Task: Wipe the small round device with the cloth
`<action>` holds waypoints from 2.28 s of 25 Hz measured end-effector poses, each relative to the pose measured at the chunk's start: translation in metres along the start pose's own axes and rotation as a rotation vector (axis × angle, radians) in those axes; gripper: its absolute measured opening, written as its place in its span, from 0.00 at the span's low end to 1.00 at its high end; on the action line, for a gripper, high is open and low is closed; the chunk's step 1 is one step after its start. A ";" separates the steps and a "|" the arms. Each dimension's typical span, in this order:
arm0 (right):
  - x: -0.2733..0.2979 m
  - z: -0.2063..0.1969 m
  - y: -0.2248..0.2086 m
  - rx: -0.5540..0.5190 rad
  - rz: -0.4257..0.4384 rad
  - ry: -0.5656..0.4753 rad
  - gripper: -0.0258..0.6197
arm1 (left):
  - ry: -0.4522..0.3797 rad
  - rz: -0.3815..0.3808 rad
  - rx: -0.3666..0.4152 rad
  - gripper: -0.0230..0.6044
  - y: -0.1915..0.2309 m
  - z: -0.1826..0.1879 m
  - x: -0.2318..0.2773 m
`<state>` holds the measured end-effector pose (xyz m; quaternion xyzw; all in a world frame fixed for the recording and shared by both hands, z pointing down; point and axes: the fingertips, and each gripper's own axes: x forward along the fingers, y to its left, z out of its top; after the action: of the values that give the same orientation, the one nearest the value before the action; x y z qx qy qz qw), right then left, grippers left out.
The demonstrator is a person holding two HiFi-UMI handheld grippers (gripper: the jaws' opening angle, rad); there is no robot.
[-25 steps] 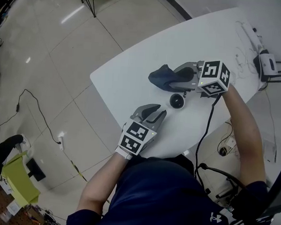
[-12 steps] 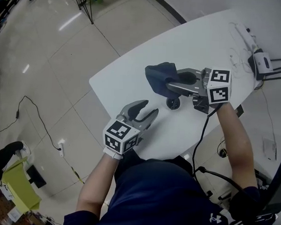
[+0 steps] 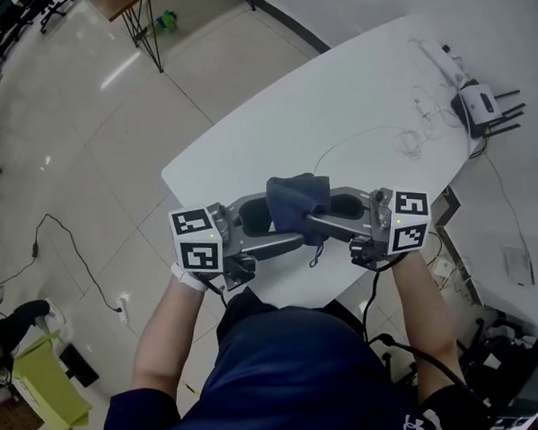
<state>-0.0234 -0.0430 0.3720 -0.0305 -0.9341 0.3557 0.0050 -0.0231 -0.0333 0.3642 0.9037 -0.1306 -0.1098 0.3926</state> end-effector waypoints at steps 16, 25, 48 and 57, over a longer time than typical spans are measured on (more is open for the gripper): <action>-0.109 -0.057 -0.081 0.247 -0.674 -0.373 0.20 | 0.254 0.481 0.215 0.13 0.117 -0.037 -0.042; -0.132 -0.064 -0.079 0.330 -0.699 -0.500 0.16 | 0.650 0.364 0.168 0.12 0.132 -0.082 0.044; -0.145 -0.090 -0.073 0.371 -0.748 -0.518 0.15 | 0.832 0.585 0.127 0.13 0.240 -0.104 0.001; -0.136 -0.095 -0.068 0.373 -0.737 -0.502 0.14 | 0.872 0.433 -0.031 0.13 0.217 -0.114 0.016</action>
<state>0.1116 -0.0389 0.4904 0.3905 -0.7755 0.4879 -0.0896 -0.0061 -0.1040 0.5992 0.8117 -0.1372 0.3614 0.4379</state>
